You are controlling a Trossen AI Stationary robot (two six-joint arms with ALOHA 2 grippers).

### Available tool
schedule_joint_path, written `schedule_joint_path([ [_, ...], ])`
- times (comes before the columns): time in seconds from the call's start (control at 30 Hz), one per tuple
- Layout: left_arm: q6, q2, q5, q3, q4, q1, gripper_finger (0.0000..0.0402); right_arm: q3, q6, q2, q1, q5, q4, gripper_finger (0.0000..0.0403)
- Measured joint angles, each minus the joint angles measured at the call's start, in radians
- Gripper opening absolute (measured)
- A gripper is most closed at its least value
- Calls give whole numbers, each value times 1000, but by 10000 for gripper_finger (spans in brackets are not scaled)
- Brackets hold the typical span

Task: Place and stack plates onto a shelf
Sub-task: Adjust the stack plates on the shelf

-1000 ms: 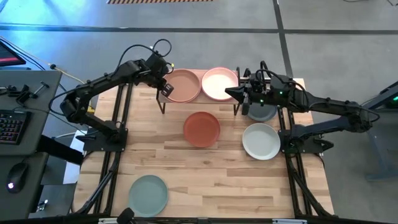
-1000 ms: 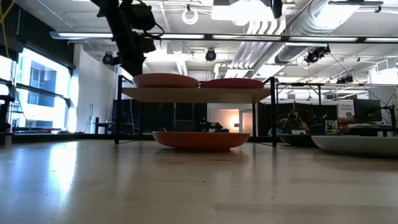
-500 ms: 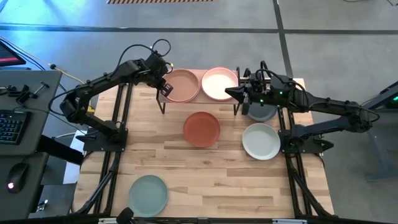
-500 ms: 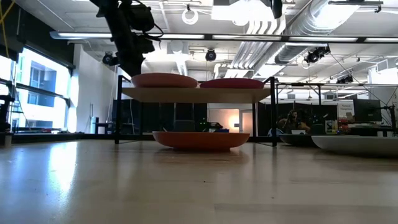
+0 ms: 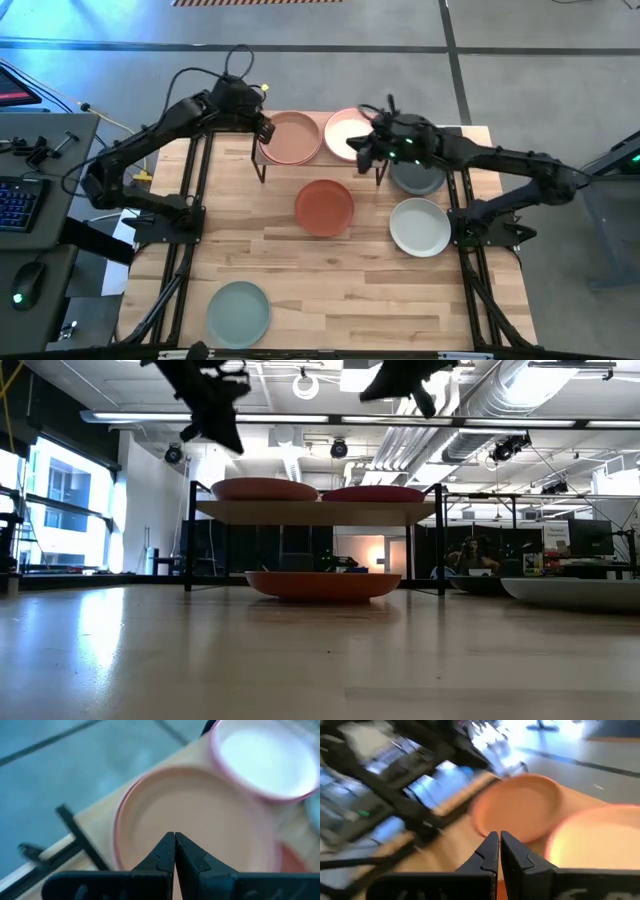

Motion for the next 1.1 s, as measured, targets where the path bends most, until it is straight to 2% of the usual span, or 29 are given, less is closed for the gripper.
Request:
schedule_joint_path([
  [0.07, -13, -35, 18, 0, 41, -14, 0, 67, -24, 42, -13, 62, -154, 0],
  [0.23, -22, -125, 27, 0, 131, -62, 0, 192, -73, 77, -57, 303, -543, 0],
  [0.3, -22, -154, 25, 0, 163, -78, 0, 185, -89, 58, -100, 314, -640, 0],
  [0.4, -29, -191, 24, 0, 212, -102, 0, 82, -109, -18, -175, 282, -661, 0],
  [0.53, -31, -230, 24, 0, 245, -127, 0, -129, -119, -194, -262, 242, -483, 0],
  [0.7, -32, -264, 29, -1, 305, -158, 0, -420, -186, -352, -365, -10, -77, 0],
  [0.87, -60, -290, 56, -1, 354, -189, 0, -659, -126, -376, -421, 2, 257, 0],
  [0.97, -67, -302, 58, -1, 368, -204, 0, -769, -134, -363, -449, -56, 507, 0],
  [1.1, -106, -311, 91, -1, 398, -222, 0, -852, -147, -348, -505, -108, 644, 0],
])
